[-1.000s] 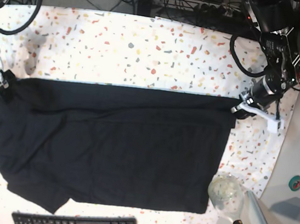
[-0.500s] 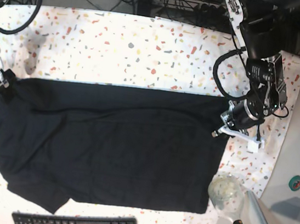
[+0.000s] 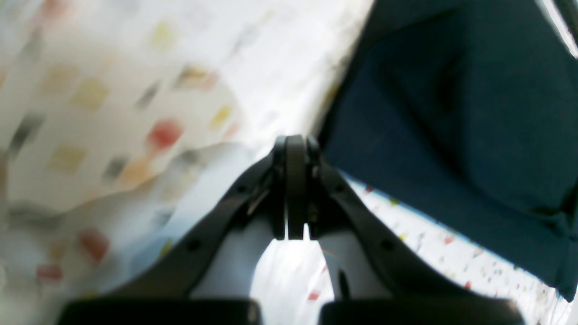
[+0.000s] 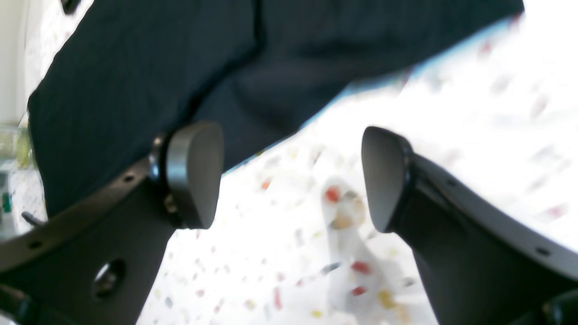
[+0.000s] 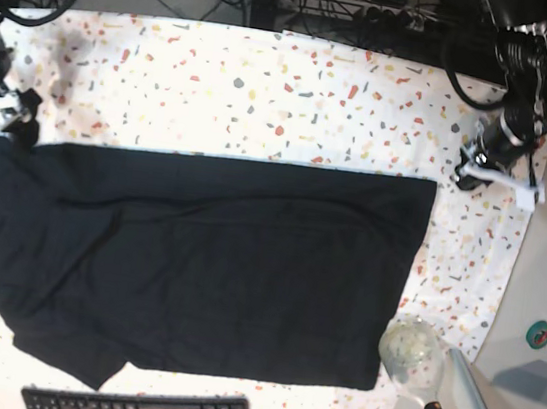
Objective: Layout the t-shirt on the table in an organized manner, then fold the t-shirt properly
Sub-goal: 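Pull the grasped corners apart to tension the folded edge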
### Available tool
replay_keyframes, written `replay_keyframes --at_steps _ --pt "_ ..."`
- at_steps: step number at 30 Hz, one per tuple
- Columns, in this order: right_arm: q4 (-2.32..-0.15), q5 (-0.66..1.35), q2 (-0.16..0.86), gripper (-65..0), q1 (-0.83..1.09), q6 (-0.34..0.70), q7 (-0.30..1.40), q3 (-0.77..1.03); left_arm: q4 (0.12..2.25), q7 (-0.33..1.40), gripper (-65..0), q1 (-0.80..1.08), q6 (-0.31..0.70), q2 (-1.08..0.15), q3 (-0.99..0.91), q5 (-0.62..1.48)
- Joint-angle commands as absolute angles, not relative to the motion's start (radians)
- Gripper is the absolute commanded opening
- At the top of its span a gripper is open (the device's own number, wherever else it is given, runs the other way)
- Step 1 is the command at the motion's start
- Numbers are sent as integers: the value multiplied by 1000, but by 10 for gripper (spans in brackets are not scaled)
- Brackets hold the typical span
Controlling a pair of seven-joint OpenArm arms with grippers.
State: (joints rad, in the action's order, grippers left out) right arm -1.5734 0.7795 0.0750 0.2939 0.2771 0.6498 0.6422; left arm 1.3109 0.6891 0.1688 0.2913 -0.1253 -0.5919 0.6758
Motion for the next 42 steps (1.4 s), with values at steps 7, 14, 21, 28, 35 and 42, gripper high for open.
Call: replay_keyframes --at_steps 7,14,21,28,35,42 --pt "-1590 796 64 -198 283 291 627 642 1333 633 -217 199 314 -130 -581 773" --pt "-1590 796 62 -198 283 291 627 644 1188 633 -118 125 314 -128 -579 771" --pt "-1589 796 62 -198 283 291 627 645 1089 631 -196 51 314 -128 -501 768" --pt "-1449 796 51 -198 237 291 628 797 1089 631 -295 48 314 -128 -458 769" --pt "-1244 796 84 -198 148 291 628 895 1089 636 -540 54 314 -131 -458 769" --pt "-1092 794 133 -198 35 289 545 889 1096 639 -650 56 314 -148 -466 769"
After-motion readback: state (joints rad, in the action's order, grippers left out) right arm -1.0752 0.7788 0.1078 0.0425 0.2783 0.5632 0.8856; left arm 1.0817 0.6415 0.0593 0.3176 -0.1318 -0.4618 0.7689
